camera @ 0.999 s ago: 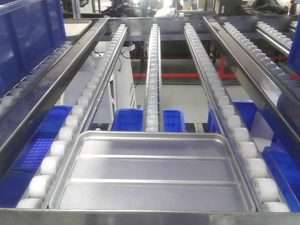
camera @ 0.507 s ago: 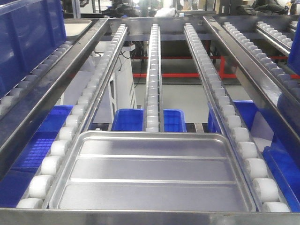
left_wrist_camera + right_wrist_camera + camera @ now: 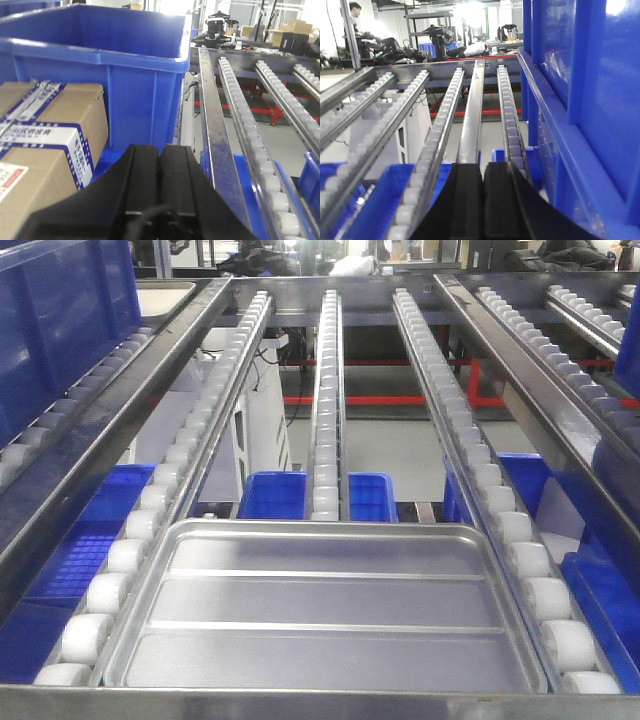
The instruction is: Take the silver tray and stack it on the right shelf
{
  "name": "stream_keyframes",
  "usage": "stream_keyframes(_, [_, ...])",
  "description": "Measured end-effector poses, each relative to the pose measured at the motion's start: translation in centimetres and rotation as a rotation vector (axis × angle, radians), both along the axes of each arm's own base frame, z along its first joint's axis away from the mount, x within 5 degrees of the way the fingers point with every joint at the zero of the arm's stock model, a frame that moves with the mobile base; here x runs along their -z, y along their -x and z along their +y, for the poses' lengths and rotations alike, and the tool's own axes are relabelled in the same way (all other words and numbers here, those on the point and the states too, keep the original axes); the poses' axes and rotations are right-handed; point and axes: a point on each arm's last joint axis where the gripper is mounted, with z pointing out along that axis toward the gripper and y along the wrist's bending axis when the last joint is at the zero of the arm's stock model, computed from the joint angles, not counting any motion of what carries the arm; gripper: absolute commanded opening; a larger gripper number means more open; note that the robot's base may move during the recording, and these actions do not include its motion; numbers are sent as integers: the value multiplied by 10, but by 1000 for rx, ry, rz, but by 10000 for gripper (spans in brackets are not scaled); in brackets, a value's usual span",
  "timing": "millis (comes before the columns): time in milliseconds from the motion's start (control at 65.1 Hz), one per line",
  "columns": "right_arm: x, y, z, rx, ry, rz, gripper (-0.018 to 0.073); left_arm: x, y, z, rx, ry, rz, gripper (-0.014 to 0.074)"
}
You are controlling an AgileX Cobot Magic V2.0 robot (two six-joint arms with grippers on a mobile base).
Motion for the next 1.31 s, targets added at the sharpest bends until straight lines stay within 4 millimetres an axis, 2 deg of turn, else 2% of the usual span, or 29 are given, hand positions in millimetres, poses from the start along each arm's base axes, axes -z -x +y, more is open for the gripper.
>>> stream_keyframes(138, [-20, 0, -1, 20, 120, 41, 57, -4, 1, -1, 15, -67, 30, -91])
stream_keyframes(230, [-40, -5, -1, 28, 163, 59, 57, -27, 3, -3, 45, -85, 1, -91])
stream_keyframes(369, [-59, -22, -2, 25, 174, 131, 57, -55, 0, -7, 125, -125, 90, -91])
stream_keyframes(568, [-67, -55, 2, -39, 171, 343, 57, -81, -23, -24, 303, -196, 277, -91])
stream_keyframes(691, [-65, -75, 14, -129, 190, 457, 57, -82, -39, -43, 433, -265, 415, -91])
stream_keyframes(814, [-63, -84, 27, -219, 219, 489, 57, -76, -50, -60, 522, -305, 480, -91])
stream_keyframes(952, [-63, -83, 35, -273, 195, 486, 57, -75, -56, -72, 573, -293, 468, -91])
stream_keyframes(1137, [-63, -82, 40, -298, 60, 508, 57, -79, -57, -79, 604, -104, 463, -91])
stream_keyframes(1306, [-56, -76, 41, -300, -41, 683, 57, -75, -61, -83, 607, -57, 512, -91])
